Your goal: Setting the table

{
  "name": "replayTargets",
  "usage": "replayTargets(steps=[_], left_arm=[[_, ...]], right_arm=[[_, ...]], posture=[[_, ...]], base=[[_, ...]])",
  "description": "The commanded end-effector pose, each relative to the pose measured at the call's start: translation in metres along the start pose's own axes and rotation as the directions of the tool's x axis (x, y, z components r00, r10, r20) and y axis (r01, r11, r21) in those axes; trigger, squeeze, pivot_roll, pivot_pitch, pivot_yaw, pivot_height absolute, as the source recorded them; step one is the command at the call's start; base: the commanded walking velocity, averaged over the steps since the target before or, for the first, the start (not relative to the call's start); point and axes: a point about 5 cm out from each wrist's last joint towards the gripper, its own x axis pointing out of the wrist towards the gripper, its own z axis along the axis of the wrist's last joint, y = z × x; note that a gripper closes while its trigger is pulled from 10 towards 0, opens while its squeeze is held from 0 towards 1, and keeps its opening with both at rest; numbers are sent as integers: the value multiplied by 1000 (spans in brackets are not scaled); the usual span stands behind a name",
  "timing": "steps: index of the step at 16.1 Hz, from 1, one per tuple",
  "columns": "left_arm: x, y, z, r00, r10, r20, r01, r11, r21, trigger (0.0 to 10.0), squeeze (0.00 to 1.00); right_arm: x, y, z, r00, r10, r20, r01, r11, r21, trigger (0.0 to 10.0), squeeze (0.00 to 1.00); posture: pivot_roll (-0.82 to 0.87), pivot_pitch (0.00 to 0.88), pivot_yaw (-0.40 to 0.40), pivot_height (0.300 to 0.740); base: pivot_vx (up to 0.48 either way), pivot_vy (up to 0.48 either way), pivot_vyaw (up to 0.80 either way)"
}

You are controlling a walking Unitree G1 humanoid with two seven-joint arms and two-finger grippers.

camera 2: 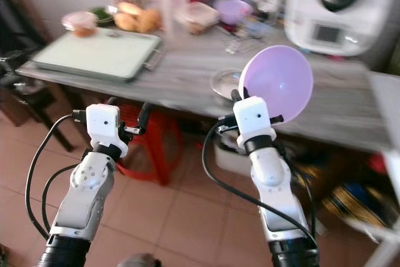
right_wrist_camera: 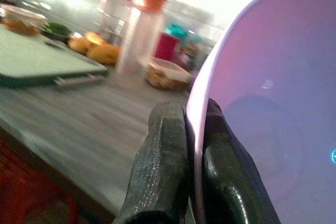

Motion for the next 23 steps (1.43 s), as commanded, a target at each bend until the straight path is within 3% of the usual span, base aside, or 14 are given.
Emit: replayTargets(steps=[1,9,17,23], left_arm=[[2,4,3,1000,2,12,-3,1000,15,10000,0],[-1,2,3,1000,-5,13,4,1000,26,10000,0],[-13,7,2,1000,-9,6,9,999,30,10000,0],[-24,12,-1,1000,-13,-24,14,999,40,10000,0]], right_arm=[[3,4,7,999,13,33,-13,1000,9,10000,0],[4,9,5,999,46,27,-46,999,15,10000,0],[8,12,-5,994,109,-28,-108,993,37,10000,0],[24,7,-7,959,281,-25,-280,960,14,10000,0]], posture=[[-1,0,21,740],[2,0,18,740],[27,0,11,740],[43,0,17,740]], base=[[480,0,0],[458,0,0],[0,0,0],[0,0,0]])
